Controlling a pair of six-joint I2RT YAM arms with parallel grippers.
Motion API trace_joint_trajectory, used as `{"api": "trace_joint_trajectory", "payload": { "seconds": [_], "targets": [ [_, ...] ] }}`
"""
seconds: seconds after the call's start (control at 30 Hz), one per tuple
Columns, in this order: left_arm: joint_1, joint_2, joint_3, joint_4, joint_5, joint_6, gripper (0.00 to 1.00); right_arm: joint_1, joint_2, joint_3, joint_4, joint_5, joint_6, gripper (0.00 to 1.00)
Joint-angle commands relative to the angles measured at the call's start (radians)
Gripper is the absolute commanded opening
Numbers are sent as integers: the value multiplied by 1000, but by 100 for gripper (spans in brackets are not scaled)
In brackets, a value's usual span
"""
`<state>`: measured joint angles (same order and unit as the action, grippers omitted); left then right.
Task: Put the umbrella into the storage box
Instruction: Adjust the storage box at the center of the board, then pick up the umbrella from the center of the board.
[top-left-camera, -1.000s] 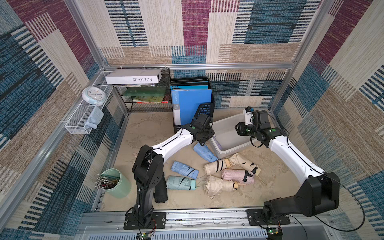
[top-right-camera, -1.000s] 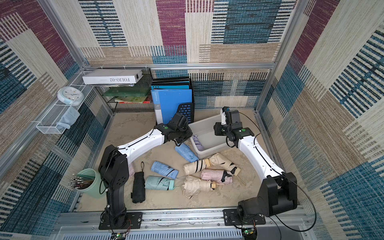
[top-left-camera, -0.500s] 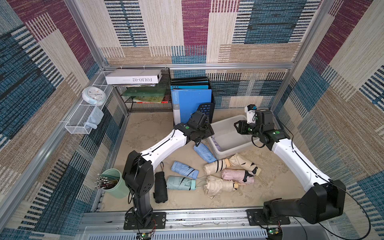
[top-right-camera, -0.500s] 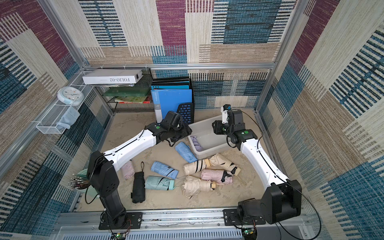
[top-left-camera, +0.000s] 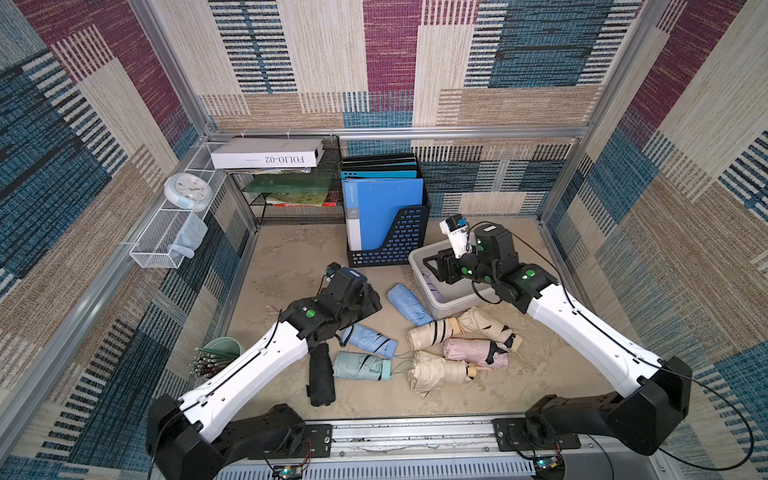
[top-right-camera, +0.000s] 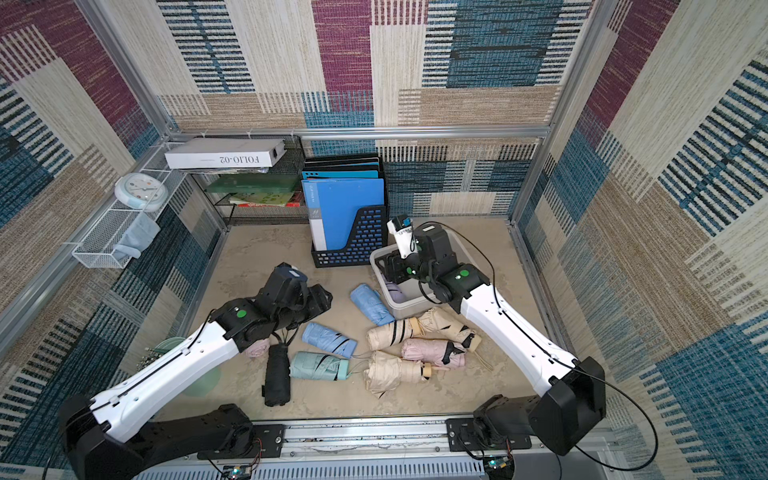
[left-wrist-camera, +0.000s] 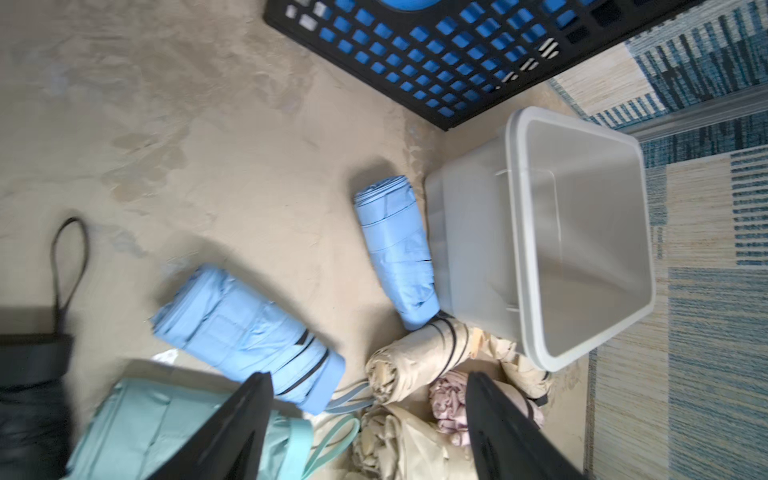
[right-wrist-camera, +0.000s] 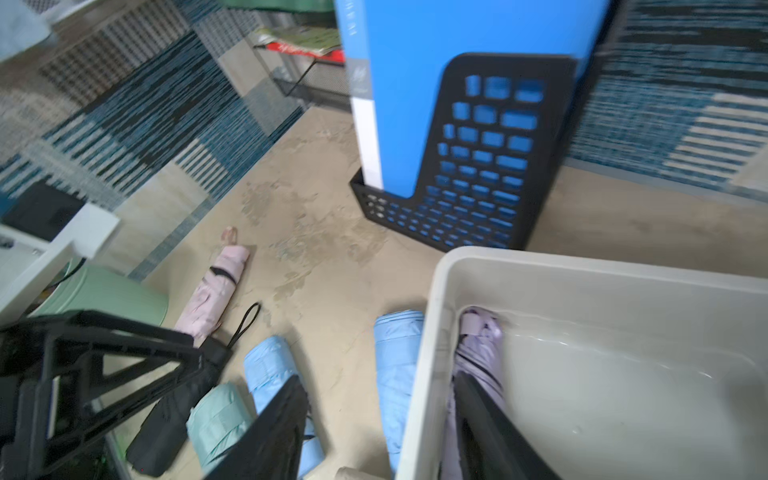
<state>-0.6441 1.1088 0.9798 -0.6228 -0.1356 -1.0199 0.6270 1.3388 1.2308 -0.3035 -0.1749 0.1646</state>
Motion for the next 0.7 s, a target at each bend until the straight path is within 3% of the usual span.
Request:
{"api": "trace_joint_trajectory", "payload": {
  "seconds": [0.0,0.13,0.27,0.47,0.67],
  "targets": [
    [20,-99,-86,-48,-32,-39,77,91,-10,-30,22,31,-87,64],
    [51,-197,-183,-38,-5,-32,82,191,-12,-104,58,37,-127,67],
    [89,-221,-260,16,97,-10,88,257,4,-161,82,43,-142,71],
    [171,-153,-343,116,234,19,95,275,0,-197,101,34,-91,73],
    [187,-45,-342,213,262,-39,96,277,-19,-218,113,58,-55,73]
  ]
}}
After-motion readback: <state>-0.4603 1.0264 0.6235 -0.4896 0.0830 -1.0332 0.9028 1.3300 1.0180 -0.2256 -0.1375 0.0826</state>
